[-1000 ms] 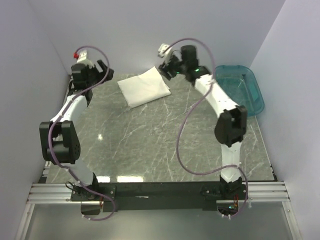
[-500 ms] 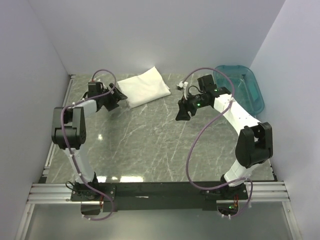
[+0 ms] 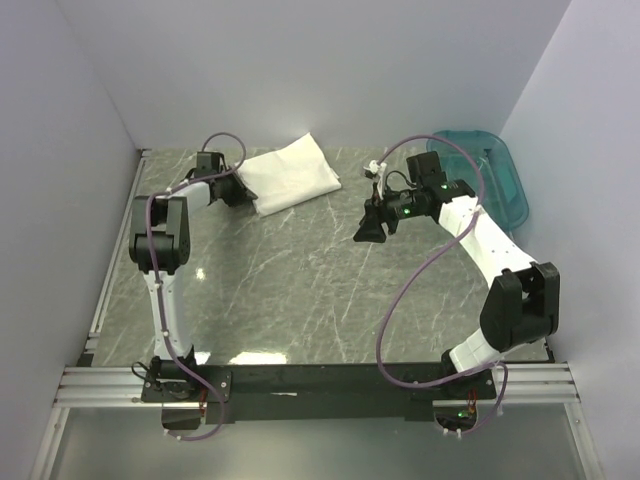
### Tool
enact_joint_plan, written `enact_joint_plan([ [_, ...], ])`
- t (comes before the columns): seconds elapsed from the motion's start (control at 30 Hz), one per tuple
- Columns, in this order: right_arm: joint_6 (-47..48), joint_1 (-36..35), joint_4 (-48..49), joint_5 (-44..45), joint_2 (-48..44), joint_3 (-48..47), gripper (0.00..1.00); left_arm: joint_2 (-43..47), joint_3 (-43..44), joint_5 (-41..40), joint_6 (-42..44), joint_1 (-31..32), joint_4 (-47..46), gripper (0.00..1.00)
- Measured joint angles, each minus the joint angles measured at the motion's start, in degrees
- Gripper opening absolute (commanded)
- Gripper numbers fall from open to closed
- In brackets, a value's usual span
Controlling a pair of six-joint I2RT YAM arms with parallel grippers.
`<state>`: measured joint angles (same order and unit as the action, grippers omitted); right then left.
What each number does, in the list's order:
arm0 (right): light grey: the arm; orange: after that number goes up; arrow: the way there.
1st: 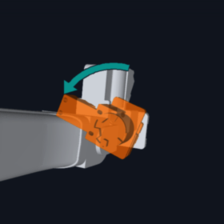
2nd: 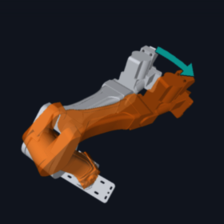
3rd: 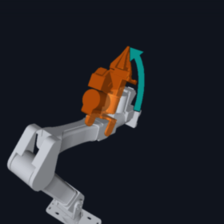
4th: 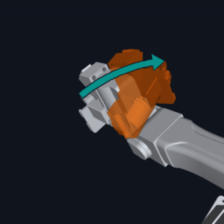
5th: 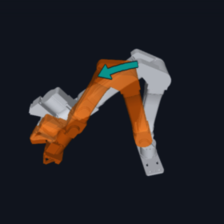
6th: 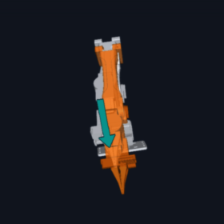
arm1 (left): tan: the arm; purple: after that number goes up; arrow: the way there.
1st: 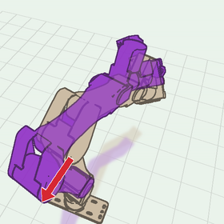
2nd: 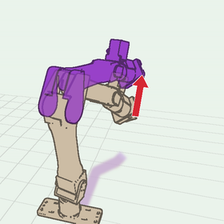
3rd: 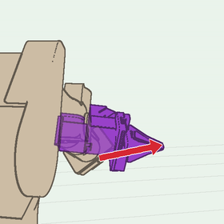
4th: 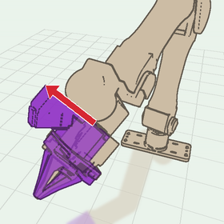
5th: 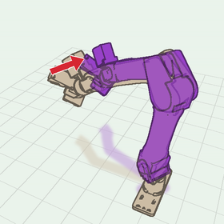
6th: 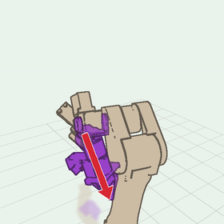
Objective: Fold and stack the t-shirts
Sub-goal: Neatly place the folded tshirt to the corner
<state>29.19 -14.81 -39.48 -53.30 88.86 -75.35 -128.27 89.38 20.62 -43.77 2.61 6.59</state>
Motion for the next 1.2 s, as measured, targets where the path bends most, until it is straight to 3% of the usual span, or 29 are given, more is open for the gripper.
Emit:
enact_joint_plan([
  [0.3, -0.4, 0.0, 0.1, -0.4, -0.3, 0.8, 0.63, 1.2, 1.2, -3.7, 7.5, -2.1, 4.9, 0.00],
  [0.53, -0.2, 0.0, 0.1, -1.1, -0.3, 0.8, 0.64, 3.5, 1.9, -12.1, 13.6, -13.3, 11.8, 0.00],
  [0.8, 0.6, 0.0, 0.1, -2.3, -0.3, 1.5, 0.64, 1.8, 11.1, -24.9, 17.0, -21.4, 21.8, 0.02],
  [0.93, 0.9, 0.0, -0.1, -2.6, -0.3, 1.8, 0.64, -2.1, 19.6, -28.3, 19.2, -21.6, 25.3, 0.12],
  [1.03, 1.1, 0.0, -0.2, -3.0, -0.3, 1.8, 0.64, -4.5, 23.9, -30.9, 20.9, -21.4, 27.4, 0.30],
  [1.07, 1.1, 0.0, -0.2, -3.0, -0.3, 1.8, 0.64, -5.1, 24.8, -32.0, 21.6, -21.3, 28.1, 0.41],
  [1.17, 1.2, -0.1, -0.3, -3.1, -0.3, 1.8, 0.64, -5.6, 26.3, -34.6, 22.9, -21.3, 29.9, 0.56],
  [1.2, 1.2, -0.2, -0.3, -3.1, -0.3, 1.8, 0.64, -5.6, 26.5, -35.5, 23.4, -21.4, 30.3, 0.57],
])
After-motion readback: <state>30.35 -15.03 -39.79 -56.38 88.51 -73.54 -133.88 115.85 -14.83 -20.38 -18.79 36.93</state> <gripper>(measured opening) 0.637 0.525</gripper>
